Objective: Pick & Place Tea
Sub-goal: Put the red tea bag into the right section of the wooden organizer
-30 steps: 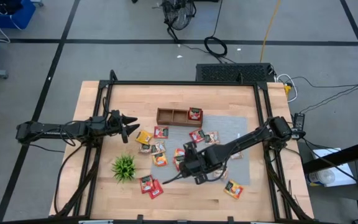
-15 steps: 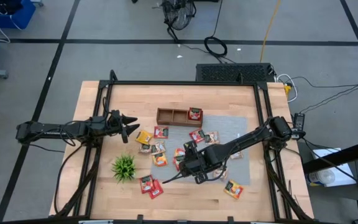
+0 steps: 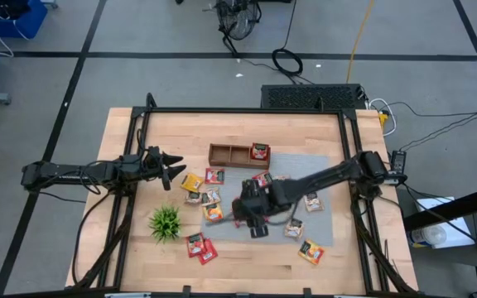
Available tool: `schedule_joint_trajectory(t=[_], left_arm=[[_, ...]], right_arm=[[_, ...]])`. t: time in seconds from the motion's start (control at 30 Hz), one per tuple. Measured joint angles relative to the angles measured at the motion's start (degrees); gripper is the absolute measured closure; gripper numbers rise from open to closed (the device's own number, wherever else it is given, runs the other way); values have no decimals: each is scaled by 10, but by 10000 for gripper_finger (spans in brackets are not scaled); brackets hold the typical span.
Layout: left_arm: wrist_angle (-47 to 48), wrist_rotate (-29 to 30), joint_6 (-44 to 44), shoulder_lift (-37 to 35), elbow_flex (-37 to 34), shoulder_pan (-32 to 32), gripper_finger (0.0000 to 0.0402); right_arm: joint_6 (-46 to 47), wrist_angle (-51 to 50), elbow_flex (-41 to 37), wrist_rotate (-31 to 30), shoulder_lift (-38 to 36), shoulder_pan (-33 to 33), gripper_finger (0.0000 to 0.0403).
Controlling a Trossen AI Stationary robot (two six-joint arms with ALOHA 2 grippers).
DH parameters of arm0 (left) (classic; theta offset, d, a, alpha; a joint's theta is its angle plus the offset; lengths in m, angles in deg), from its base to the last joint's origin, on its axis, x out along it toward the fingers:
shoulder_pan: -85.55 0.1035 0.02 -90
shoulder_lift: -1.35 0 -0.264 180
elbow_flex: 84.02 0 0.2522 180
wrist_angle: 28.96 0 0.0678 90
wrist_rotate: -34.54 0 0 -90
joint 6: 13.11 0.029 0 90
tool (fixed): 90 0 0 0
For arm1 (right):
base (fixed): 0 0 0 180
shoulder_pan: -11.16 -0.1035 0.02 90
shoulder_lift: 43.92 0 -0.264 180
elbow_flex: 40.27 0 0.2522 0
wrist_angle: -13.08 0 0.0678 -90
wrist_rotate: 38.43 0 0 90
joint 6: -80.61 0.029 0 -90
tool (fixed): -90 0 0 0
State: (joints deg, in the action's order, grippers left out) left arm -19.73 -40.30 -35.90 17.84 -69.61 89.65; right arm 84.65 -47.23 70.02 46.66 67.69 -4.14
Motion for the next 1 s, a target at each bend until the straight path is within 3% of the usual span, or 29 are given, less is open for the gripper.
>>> schedule_joint_trajectory(t=[0.33,0.57,1.0], left_arm=[[0,0,0,0,0,0,190],[0,0,0,0,0,0,190],[0,0,0,0,0,0,190]], right_arm=[[-27,32,0,176,0,78,198],[-48,64,1,243,13,116,199],[-96,78,1,280,65,145,200]])
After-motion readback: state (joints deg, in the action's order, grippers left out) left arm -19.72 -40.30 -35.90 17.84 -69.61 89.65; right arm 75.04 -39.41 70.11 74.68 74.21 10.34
